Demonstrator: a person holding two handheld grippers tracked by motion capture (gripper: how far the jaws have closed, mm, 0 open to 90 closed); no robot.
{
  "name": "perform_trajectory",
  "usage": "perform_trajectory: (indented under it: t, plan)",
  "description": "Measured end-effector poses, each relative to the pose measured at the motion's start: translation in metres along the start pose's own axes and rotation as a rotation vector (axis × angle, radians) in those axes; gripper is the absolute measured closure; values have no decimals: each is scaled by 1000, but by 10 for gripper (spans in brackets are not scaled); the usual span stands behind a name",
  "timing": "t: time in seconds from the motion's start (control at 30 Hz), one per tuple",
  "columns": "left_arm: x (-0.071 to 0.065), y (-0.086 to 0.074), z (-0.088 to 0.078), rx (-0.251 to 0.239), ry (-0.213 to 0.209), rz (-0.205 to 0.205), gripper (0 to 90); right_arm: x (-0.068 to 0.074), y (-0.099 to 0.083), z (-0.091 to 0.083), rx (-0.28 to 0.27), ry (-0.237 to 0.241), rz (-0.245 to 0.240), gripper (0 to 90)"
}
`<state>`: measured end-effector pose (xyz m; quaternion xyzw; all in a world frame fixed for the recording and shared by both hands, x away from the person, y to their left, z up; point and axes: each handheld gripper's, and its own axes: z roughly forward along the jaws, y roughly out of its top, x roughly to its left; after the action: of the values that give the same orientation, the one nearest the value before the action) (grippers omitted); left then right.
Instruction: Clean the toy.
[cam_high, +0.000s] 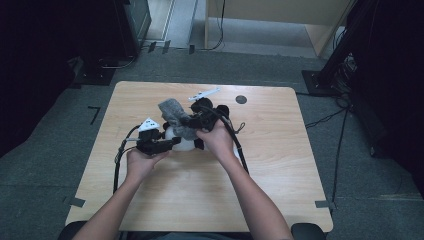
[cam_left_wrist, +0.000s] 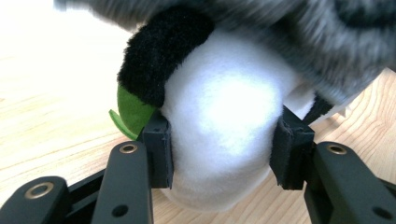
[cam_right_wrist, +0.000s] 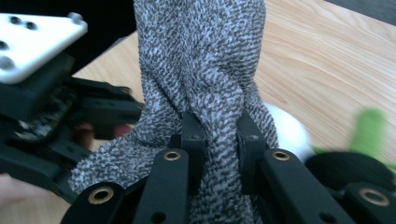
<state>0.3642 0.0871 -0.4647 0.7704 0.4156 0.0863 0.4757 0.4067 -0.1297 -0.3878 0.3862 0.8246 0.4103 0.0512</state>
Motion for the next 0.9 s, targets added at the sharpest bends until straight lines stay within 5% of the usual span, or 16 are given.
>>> perform_trajectory:
  t: [0.17,0.6,0.9]
  plan:
    - [0,0,1,-1,-7,3,510,-25,-11,-19,10,-45,62,790]
    - [2,0,0,1,-18,-9,512,-61,-23,-69,-27,-127,128,789]
    - [5,-1,0,-9,-30,-20,510,-77,-31,-93,-36,-192,130,789]
